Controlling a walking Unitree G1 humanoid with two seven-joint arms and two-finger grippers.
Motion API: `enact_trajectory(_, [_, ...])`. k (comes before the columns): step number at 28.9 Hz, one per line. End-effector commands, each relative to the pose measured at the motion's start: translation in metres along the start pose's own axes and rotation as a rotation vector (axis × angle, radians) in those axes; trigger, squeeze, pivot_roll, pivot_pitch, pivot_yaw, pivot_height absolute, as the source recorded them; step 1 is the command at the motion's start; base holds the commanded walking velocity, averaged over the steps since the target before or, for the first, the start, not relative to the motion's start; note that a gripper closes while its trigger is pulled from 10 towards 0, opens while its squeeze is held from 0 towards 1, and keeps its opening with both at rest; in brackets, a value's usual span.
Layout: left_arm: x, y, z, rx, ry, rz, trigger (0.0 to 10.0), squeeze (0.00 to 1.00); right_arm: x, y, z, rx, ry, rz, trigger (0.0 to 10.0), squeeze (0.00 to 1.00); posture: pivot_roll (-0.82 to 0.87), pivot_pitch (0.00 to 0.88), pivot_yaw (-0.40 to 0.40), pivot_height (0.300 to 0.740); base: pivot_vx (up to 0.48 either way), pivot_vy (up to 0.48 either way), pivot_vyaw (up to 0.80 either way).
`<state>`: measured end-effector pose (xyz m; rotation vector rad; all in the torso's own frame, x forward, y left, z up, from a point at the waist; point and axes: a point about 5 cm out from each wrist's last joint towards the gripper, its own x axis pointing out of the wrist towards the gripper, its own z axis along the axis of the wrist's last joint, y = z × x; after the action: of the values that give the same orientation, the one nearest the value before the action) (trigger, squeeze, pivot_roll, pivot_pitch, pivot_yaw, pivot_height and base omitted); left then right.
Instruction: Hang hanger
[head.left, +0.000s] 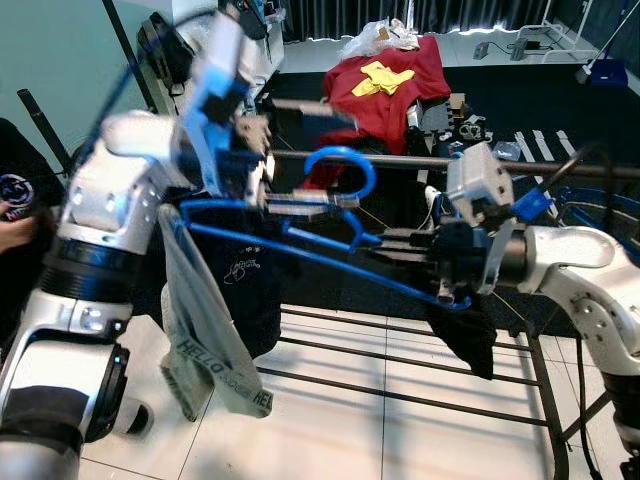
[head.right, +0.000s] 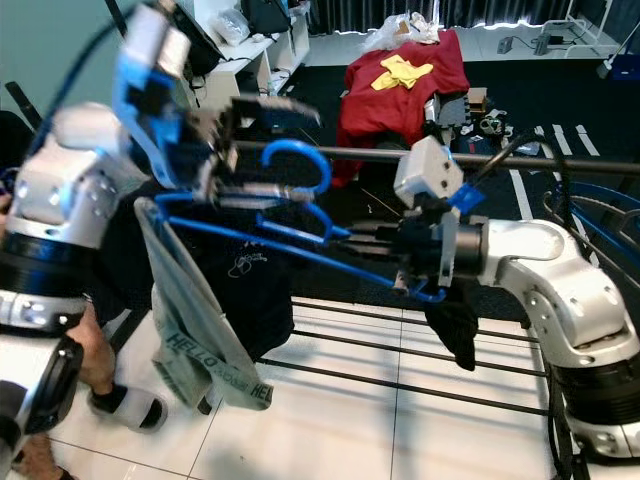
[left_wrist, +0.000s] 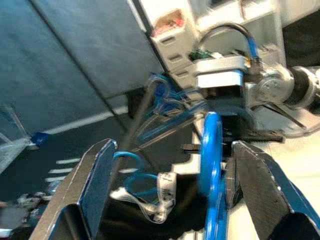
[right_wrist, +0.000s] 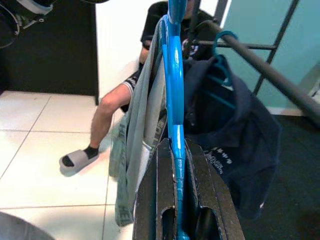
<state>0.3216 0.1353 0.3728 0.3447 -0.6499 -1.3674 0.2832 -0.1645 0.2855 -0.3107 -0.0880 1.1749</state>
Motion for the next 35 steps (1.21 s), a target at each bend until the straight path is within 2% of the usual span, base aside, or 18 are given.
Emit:
enact_trajectory(1, [-0.012, 0.009, 0.011, 0.019, -0.017, 0.063, 10.0, 1.00, -0.001, 0.002, 0.007, -0.011, -0.042, -0.005, 0.0, 0.00, -0.09, 0.000, 0.077, 0.740, 0.000, 0.000, 0.00])
enact_trajectory(4, [-0.051, 0.031, 0.026, -0.012, -0.176, 0.375, 10.0, 1.00, -0.017, -0.001, 0.014, -0.023, -0.080, -0.092, 0.0, 0.00, -0.09, 0.000, 0.080, 0.740, 0.000, 0.000, 0.00])
enact_trajectory(5, [-0.051, 0.031, 0.026, -0.012, -0.176, 0.375, 10.0, 1.00, -0.017, -0.001, 0.014, -0.023, -0.080, -0.092, 0.0, 0.00, -0.09, 0.000, 0.080, 0.740, 0.000, 0.000, 0.00])
enact_trajectory(7, [-0.069, 0.033, 0.016, -0.043, -0.185, 0.496, 10.0, 1.00, -0.025, -0.002, 0.017, -0.032, -0.087, -0.123, 0.0, 0.00, -0.09, 0.000, 0.082, 0.740, 0.000, 0.000, 0.00])
enact_trajectory(8, [-0.069, 0.033, 0.016, -0.043, -0.185, 0.496, 10.0, 1.00, -0.025, -0.002, 0.017, -0.032, -0.087, -0.123, 0.0, 0.00, -0.09, 0.000, 0.082, 0.740, 0.000, 0.000, 0.00])
enact_trajectory(9, [-0.082, 0.020, -0.014, -0.116, -0.109, 0.533, 10.0, 0.00, -0.034, -0.005, 0.022, -0.047, -0.082, -0.155, 0.0, 0.00, -0.11, 0.000, 0.090, 0.740, 0.000, 0.000, 0.00])
enact_trajectory(10, [-0.085, 0.013, -0.027, -0.161, -0.083, 0.538, 10.0, 0.00, -0.039, -0.006, 0.024, -0.056, -0.080, -0.166, 0.0, 0.00, -0.11, 0.000, 0.090, 0.740, 0.000, 0.000, 0.00])
enact_trajectory(13, [-0.085, 0.013, -0.027, -0.161, -0.083, 0.538, 10.0, 0.00, -0.039, -0.006, 0.024, -0.056, -0.080, -0.166, 0.0, 0.00, -0.11, 0.000, 0.090, 0.740, 0.000, 0.000, 0.00])
enact_trajectory(14, [-0.087, 0.008, -0.034, -0.190, -0.068, 0.541, 10.0, 0.00, -0.042, -0.007, 0.026, -0.061, -0.078, -0.172, 0.0, 0.00, -0.11, 0.000, 0.090, 0.740, 0.000, 0.000, 0.00])
enact_trajectory(17, [-0.081, -0.008, -0.055, -0.265, -0.044, 0.521, 10.0, 0.00, -0.046, -0.007, 0.030, -0.075, -0.074, -0.178, 0.0, 0.00, -0.11, 0.000, 0.093, 0.740, 0.000, 0.000, 0.00])
enact_trajectory(19, [-0.081, -0.008, -0.055, -0.265, -0.044, 0.521, 10.0, 0.00, -0.046, -0.007, 0.030, -0.075, -0.074, -0.178, 0.0, 0.00, -0.11, 0.000, 0.093, 0.740, 0.000, 0.000, 0.00])
enact_trajectory(21, [-0.070, -0.024, -0.077, -0.334, -0.029, 0.520, 10.0, 0.00, -0.048, -0.008, 0.033, -0.085, -0.076, -0.185, 0.0, 0.00, -0.11, 0.000, 0.093, 0.740, 0.000, 0.000, 0.00])
enact_trajectory(25, [-0.066, -0.028, -0.084, -0.350, -0.020, 0.521, 10.0, 0.00, -0.049, -0.008, 0.033, -0.087, -0.077, -0.187, 0.0, 0.00, -0.11, 0.000, 0.093, 0.740, 0.000, 0.000, 0.00])
enact_trajectory(28, [-0.046, -0.045, -0.111, -0.393, 0.028, 0.581, 10.0, 0.00, -0.048, -0.007, 0.037, -0.098, -0.086, -0.179, 0.0, 0.00, -0.11, 0.000, 0.092, 0.740, 0.000, 0.000, 0.00])
enact_trajectory(29, [-0.046, -0.045, -0.111, -0.393, 0.028, 0.581, 10.0, 0.00, -0.048, -0.007, 0.037, -0.098, -0.086, -0.179, 0.0, 0.00, -0.11, 0.000, 0.092, 0.740, 0.000, 0.000, 0.00])
enact_trajectory(30, [-0.042, -0.049, -0.122, -0.386, 0.079, 0.635, 10.0, 0.00, -0.048, -0.007, 0.039, -0.102, -0.093, -0.173, 0.0, 0.00, -0.11, 0.000, 0.091, 0.740, 0.000, 0.000, 0.00])
enact_trajectory(33, [-0.041, -0.052, -0.129, -0.376, 0.114, 0.669, 10.0, 0.00, -0.048, -0.007, 0.040, -0.105, -0.096, -0.169, 0.0, 0.00, -0.11, 0.000, 0.091, 0.740, 0.000, 0.000, 0.00])
enact_trajectory(35, [-0.052, -0.049, -0.134, -0.354, 0.163, 0.763, 10.0, 0.00, -0.048, -0.006, 0.042, -0.109, -0.103, -0.158, 0.0, 0.00, -0.12, 0.000, 0.090, 0.740, 0.000, 0.000, 0.00])
